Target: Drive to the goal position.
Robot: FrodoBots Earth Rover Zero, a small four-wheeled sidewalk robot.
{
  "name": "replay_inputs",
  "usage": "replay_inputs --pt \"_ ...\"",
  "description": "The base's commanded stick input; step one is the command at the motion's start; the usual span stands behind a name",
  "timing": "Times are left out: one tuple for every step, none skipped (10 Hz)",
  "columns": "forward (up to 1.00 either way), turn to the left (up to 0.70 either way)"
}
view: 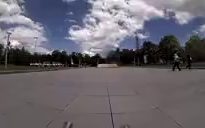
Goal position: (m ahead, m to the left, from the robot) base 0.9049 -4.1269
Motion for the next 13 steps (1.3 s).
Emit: replay_inputs --pt "0.7 0.0" --pt "0.7 0.0" --pt "0.7 0.0" --pt "0.7 0.0" --pt "0.7 0.0" --pt "0.7 0.0" --pt "0.7 0.0" --pt "0.7 0.0" --pt "0.7 0.0" --pt "0.7 0.0" --pt "0.7 0.0" --pt "0.7 0.0" --pt "0.7 0.0"
